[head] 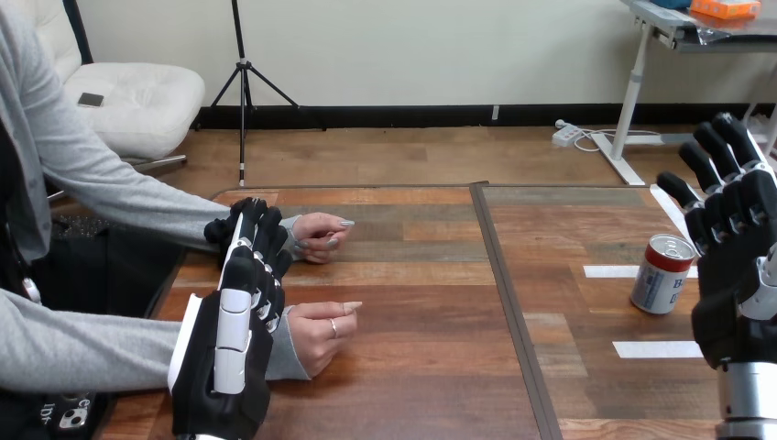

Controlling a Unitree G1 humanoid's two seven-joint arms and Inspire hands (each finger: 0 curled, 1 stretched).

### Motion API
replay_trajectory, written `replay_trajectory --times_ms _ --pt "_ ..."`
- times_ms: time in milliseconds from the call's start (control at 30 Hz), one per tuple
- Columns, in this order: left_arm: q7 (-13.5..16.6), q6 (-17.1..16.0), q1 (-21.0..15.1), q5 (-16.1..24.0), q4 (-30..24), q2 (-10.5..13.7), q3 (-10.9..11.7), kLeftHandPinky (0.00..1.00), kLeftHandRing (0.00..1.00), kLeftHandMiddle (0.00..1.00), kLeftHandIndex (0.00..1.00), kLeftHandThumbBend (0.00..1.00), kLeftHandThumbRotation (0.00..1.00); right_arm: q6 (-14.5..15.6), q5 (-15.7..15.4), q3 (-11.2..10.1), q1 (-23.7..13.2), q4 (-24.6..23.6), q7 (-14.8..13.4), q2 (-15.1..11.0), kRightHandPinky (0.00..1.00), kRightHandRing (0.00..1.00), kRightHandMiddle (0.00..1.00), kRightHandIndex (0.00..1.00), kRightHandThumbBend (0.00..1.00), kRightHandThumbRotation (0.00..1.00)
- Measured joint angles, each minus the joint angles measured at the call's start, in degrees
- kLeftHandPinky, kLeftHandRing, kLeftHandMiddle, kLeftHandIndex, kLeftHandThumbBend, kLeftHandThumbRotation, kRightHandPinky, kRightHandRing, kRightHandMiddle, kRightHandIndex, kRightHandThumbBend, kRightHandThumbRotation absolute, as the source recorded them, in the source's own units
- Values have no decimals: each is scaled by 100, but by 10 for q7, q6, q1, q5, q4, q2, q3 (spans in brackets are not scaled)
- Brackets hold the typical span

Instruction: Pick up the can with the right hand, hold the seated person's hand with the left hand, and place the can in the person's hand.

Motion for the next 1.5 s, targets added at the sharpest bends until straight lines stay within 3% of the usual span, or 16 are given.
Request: replay_trajectory --times_ms 767,1500 --pt "-1 6 3 -3 -10 2 2 100 100 100 100 71 95 -23 -32 -32 -45 109 -15 -56 98 97 96 93 100 98" --pt "-6 7 3 -4 -10 4 1 100 100 100 100 71 95 -29 -63 -35 -111 211 -37 -98 100 100 97 96 97 99"
